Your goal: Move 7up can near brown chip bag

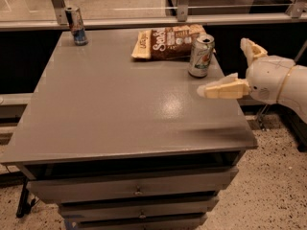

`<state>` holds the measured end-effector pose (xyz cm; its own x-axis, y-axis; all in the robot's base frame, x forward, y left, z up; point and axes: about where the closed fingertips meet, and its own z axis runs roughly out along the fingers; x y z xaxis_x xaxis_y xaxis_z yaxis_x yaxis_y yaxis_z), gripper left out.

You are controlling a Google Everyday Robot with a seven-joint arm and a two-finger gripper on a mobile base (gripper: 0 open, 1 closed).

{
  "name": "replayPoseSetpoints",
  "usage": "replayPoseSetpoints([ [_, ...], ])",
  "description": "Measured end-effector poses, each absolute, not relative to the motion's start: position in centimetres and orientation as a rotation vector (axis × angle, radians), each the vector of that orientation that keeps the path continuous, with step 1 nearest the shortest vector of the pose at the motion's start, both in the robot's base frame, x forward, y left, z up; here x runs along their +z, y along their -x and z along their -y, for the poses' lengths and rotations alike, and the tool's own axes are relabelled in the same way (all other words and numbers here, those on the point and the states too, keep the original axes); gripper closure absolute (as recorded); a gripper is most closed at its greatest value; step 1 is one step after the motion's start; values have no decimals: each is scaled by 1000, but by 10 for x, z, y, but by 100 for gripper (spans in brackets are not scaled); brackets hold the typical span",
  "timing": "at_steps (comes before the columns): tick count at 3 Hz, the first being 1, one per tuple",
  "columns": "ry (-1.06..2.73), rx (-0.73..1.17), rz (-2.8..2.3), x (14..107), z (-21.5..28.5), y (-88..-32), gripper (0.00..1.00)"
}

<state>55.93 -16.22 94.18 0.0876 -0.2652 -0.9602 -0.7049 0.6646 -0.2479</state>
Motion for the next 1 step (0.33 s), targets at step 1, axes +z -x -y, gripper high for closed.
replayPoseSetpoints([
  [1,873,419,-1484,943,162,-547,0],
])
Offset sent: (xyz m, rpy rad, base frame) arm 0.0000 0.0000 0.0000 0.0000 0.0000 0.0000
